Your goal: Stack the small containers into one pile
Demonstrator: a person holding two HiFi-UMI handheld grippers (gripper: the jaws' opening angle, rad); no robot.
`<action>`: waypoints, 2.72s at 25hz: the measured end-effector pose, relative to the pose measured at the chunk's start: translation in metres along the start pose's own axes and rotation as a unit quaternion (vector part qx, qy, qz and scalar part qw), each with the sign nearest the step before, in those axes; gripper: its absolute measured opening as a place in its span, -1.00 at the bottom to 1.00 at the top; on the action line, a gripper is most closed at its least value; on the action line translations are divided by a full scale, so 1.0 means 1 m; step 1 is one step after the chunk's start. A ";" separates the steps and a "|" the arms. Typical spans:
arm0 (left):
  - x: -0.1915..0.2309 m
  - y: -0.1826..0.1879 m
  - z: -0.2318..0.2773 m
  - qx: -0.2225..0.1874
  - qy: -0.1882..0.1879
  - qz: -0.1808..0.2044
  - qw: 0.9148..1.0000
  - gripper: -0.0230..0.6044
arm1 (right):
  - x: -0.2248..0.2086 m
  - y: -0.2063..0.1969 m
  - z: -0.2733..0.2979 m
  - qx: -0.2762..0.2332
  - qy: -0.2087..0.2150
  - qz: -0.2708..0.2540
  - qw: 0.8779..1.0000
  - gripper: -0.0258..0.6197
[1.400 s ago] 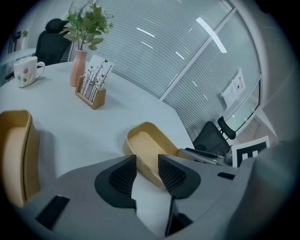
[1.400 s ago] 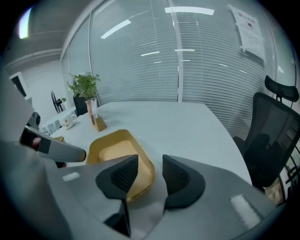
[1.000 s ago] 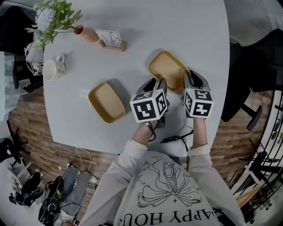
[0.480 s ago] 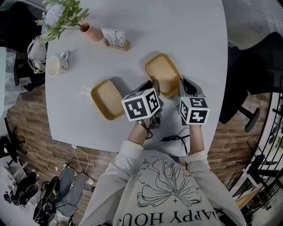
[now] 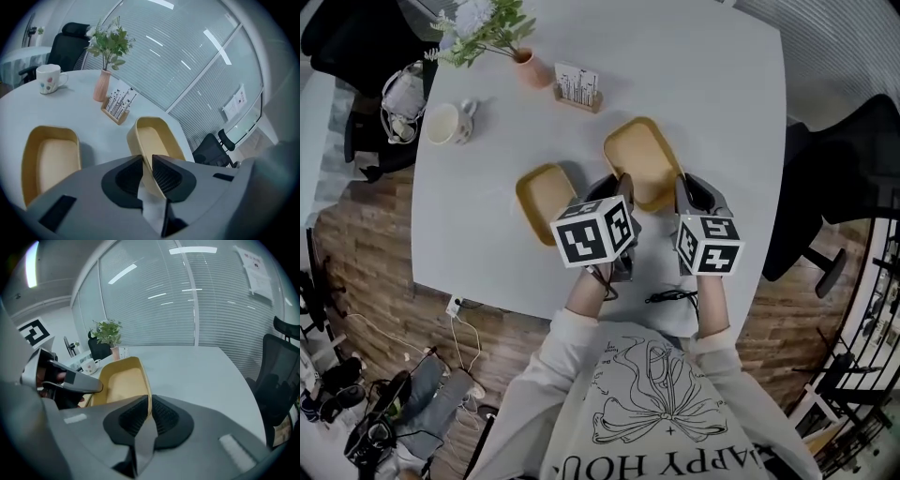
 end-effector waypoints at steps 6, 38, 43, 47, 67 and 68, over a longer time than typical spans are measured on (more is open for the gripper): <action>0.026 0.009 -0.035 -0.038 0.026 -0.011 0.999 -0.75 | 0.042 0.009 -0.003 -0.003 0.028 -0.023 0.999 -0.81; 0.144 -0.005 -0.132 -0.058 0.108 -0.053 0.991 -0.77 | 0.187 -0.017 0.009 0.052 0.115 -0.068 0.990 -0.80; 0.159 -0.008 -0.129 -0.048 0.116 -0.067 0.990 -0.77 | 0.196 -0.026 0.015 0.068 0.124 -0.065 0.988 -0.78; 0.165 -0.009 -0.126 -0.041 0.114 -0.068 0.990 -0.77 | 0.199 -0.033 0.017 0.077 0.126 -0.056 0.987 -0.77; 0.175 -0.008 -0.096 0.000 0.109 -0.041 0.993 -0.71 | 0.195 -0.057 0.030 0.123 0.120 -0.010 0.985 -0.75; 0.176 -0.008 -0.094 0.002 0.110 -0.040 0.993 -0.71 | 0.195 -0.058 0.031 0.126 0.121 -0.006 0.985 -0.75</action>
Point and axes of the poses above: the fingertips, and each gripper's own axes: z forward along the fingers, x to its left, y out of its top, the point moved 3 cm from there along -z, backward along the fingers, and after that the axes turned 7 degrees about y, right-handed, at the moved point
